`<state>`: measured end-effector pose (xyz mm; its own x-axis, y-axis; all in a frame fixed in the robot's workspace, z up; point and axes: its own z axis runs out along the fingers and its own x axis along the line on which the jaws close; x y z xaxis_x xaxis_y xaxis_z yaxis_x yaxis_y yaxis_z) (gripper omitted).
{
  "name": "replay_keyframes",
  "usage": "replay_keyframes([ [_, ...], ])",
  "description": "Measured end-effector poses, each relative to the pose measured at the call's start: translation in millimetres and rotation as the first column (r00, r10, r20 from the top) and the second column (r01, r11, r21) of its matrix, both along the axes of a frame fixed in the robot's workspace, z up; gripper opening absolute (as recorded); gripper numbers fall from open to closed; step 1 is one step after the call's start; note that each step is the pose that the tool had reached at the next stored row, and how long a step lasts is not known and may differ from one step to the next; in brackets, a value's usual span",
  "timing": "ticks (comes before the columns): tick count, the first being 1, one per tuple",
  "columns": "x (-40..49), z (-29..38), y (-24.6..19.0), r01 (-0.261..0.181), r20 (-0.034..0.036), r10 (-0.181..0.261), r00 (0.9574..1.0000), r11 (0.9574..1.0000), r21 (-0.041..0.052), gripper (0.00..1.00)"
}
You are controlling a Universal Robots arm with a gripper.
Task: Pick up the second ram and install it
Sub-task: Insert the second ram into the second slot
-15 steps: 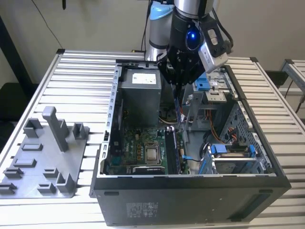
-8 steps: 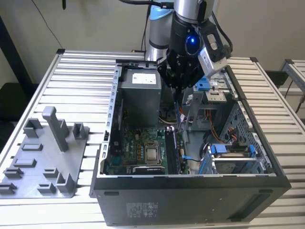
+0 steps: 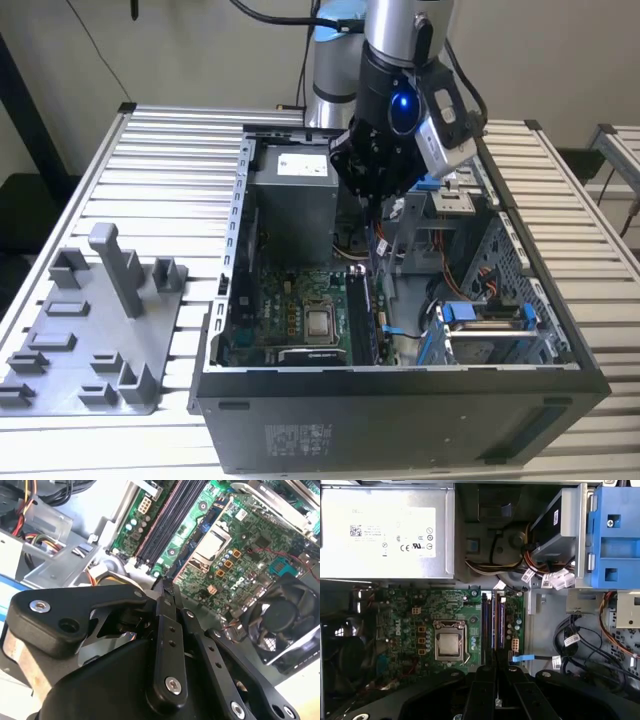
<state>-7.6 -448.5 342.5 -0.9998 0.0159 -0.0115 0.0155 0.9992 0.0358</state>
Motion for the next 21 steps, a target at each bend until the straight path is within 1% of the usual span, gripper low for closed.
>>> replay_keyframes([
  [4, 0.3, -5.2, -3.6, 0.0, 0.0001, 0.0, 1.0, 1.0, 0.0001, 0.12],
  [8, 0.5, -10.4, -5.5, 0.0, 0.0001, 0.0, 1.0, 1.0, -0.0011, 0.12],
  [15, 0.6, -21.3, -5.9, 0.002, 0.0, -0.002, 1.0, 1.0, -0.0055, 0.12],
  [17, 0.6, -23.9, -5.9, 0.002, 0.0, -0.002, 1.0, 1.0, -0.0058, 0.12],
  [21, 0.5, -31.2, -6.3, 0.006, 0.0, -0.006, 1.0, 1.0, -0.0058, 0.12],
])
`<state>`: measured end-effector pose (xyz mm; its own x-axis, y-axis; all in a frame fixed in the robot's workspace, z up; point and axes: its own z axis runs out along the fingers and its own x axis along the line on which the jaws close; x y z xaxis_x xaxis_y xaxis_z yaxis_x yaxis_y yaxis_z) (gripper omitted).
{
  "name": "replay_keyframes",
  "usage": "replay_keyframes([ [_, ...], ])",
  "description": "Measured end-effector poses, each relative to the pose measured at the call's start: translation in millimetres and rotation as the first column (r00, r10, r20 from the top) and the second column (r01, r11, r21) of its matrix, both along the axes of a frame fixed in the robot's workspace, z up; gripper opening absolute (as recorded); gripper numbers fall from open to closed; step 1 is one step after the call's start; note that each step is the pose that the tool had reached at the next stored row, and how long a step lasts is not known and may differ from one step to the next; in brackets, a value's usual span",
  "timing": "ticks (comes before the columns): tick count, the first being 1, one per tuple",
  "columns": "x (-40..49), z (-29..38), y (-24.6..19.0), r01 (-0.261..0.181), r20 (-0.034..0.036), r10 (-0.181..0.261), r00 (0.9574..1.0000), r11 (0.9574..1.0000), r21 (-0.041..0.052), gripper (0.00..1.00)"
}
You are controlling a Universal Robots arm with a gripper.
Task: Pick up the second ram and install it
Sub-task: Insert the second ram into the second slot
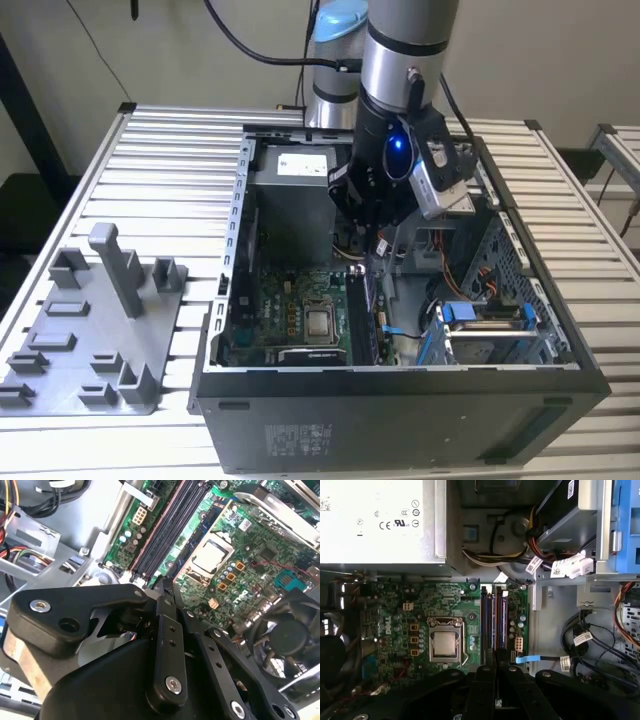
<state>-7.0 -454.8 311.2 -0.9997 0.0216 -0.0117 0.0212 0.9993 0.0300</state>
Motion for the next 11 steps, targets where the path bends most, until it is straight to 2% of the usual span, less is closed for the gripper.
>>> replay_keyframes([
  [2, 0.0, -2.5, 0.0, 0.0, 0.0, 0.0, 1.0, 1.0, -0.0002, 0.12],
  [9, 0.0, -3.0, 0.0, 0.001, 0.0002, -0.001, 1.0, 1.0, -0.0001, 0.12],
  [11, -0.1, -6.1, -0.1, 0.004, 0.0001, -0.004, 1.0, 1.0, -0.0004, 0.12],
])
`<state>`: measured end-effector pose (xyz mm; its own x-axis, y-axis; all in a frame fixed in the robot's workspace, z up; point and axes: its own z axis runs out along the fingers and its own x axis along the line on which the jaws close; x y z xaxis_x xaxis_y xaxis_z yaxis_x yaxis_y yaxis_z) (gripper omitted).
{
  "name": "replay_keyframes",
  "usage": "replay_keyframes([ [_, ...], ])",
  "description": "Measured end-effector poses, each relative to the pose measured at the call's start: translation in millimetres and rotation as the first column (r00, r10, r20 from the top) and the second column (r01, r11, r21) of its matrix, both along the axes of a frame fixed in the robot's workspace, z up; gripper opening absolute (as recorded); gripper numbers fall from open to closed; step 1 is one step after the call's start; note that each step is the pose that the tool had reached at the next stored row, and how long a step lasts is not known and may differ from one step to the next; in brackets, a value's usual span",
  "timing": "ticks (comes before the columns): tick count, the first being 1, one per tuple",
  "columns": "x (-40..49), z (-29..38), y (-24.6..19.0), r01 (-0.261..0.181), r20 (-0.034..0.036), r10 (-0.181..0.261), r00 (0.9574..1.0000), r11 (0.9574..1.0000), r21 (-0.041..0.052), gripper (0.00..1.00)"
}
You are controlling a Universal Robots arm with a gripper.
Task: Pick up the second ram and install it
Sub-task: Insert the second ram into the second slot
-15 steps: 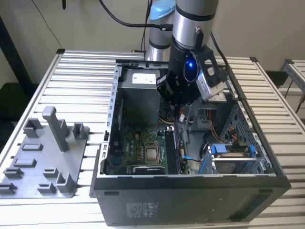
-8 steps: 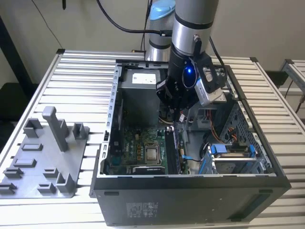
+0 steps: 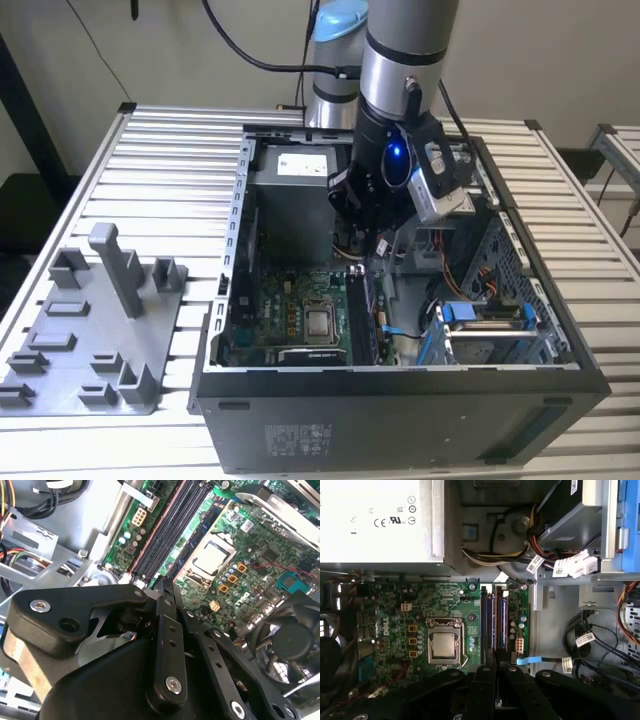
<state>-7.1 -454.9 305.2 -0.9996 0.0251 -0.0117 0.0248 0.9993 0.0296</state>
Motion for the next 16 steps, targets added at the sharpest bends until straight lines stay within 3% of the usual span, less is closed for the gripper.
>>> replay_keyframes([
  [16, -1.4, -29.1, 0.0, 0.026, 0.0, -0.026, 0.9997, 0.9997, -0.0001, 0.12],
])
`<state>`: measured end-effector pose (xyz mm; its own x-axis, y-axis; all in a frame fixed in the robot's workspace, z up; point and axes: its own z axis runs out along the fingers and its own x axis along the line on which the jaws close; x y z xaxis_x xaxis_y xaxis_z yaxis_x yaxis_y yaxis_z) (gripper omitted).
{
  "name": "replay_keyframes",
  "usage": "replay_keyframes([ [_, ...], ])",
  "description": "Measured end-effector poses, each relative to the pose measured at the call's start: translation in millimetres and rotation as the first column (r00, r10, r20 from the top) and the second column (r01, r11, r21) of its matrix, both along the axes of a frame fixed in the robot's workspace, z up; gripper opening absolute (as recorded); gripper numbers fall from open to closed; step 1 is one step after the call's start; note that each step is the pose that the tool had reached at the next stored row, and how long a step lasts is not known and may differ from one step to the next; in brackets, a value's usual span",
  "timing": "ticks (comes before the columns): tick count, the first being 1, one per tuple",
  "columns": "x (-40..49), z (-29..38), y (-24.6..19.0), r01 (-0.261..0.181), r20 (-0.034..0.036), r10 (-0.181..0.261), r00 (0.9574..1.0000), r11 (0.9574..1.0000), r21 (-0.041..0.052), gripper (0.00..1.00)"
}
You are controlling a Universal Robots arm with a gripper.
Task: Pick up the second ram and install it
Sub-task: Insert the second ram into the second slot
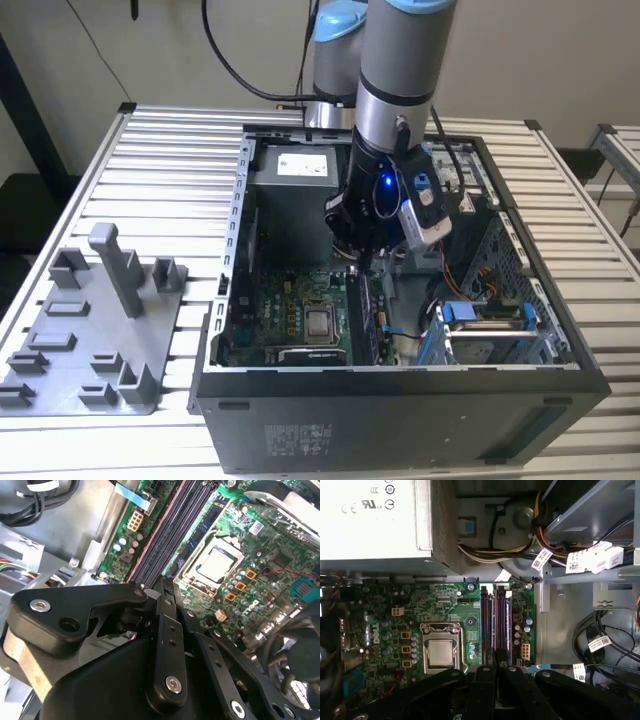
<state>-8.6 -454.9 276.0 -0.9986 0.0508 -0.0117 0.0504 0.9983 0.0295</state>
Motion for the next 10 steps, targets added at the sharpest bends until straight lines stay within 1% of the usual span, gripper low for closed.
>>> replay_keyframes([
  [3, 0.0, -3.5, 0.0, 0.006, -0.0002, -0.006, 1.0, 1.0, 0.0, 0.12],
  [10, -0.1, -3.9, 0.0, 0.006, -0.0002, -0.006, 1.0, 1.0, -0.0001, 0.12],
])
